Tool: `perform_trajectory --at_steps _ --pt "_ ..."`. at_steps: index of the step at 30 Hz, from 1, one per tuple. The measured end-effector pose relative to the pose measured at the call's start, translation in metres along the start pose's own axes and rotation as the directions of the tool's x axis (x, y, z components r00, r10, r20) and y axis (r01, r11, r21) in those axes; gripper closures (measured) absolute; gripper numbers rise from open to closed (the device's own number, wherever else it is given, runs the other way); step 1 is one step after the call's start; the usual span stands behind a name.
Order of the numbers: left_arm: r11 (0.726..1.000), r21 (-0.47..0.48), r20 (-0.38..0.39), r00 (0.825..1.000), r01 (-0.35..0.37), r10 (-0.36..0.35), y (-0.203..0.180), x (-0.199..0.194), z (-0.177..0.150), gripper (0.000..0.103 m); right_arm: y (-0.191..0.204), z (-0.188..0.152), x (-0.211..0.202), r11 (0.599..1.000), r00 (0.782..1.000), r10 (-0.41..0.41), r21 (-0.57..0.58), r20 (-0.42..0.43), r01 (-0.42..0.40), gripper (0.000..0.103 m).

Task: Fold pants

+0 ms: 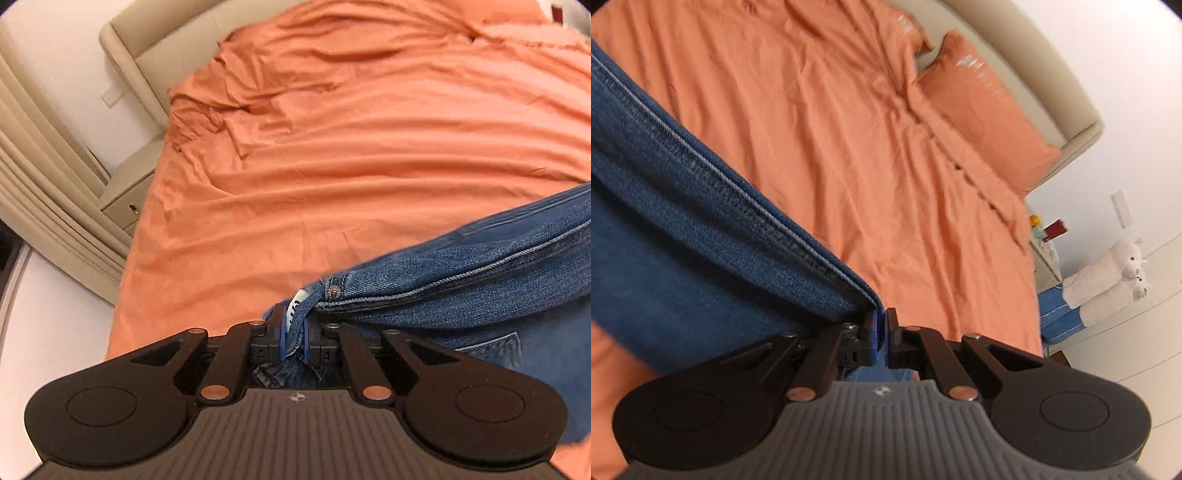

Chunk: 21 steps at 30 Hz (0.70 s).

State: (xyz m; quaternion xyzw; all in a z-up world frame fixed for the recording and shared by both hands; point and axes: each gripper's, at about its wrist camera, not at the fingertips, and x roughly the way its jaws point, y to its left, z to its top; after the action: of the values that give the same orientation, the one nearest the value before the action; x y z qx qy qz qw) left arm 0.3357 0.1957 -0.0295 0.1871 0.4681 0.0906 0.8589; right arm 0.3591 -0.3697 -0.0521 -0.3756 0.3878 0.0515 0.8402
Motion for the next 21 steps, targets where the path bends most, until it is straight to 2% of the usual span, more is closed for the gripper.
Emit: perform_trajectory --at_steps 4,8,12,16,17,18,19,20,21 --pt "1.000 0.027 -0.068 0.998 0.002 0.000 -0.019 0.061 0.017 0.094 0.016 0.022 0.070 0.998 0.996 0.029 -0.052 -0.085 -0.034 0.103" --pt "0.999 0.054 -0.126 0.992 0.009 -0.002 -0.033 0.106 0.018 0.093 0.031 0.032 0.125 0.994 0.987 0.057 -0.082 -0.154 -0.070 0.103" --pt "0.998 0.060 -0.155 0.988 0.029 -0.020 -0.041 0.132 0.016 0.093 0.043 0.034 0.158 0.988 0.976 0.088 -0.103 -0.199 -0.111 0.103" --pt "0.998 0.043 -0.152 0.988 0.036 -0.029 -0.041 0.136 0.014 0.092 0.046 0.036 0.171 0.987 0.971 0.109 -0.090 -0.213 -0.130 0.103" --pt "0.998 0.048 -0.148 0.989 0.031 -0.023 -0.041 0.133 0.012 0.086 0.042 0.039 0.175 0.989 0.972 0.107 -0.077 -0.211 -0.126 0.101" --pt "0.998 0.063 -0.138 0.990 0.014 -0.005 -0.041 0.128 0.012 0.082 0.038 0.040 0.176 0.991 0.973 0.105 -0.060 -0.206 -0.120 0.092" --pt "0.997 0.074 -0.121 0.993 0.000 0.009 -0.041 0.123 0.012 0.073 0.034 0.042 0.174 0.993 0.974 0.105 -0.036 -0.200 -0.114 0.086" --pt "0.997 0.079 -0.103 0.994 -0.017 0.025 -0.040 0.117 0.012 0.056 0.019 0.043 0.164 0.995 0.977 0.100 0.043 -0.188 -0.093 0.068" --pt "0.996 0.079 -0.085 0.995 -0.039 0.046 -0.040 0.109 0.011 0.045 0.019 0.043 0.164 0.995 0.977 0.100 0.043 -0.188 -0.093 0.058"
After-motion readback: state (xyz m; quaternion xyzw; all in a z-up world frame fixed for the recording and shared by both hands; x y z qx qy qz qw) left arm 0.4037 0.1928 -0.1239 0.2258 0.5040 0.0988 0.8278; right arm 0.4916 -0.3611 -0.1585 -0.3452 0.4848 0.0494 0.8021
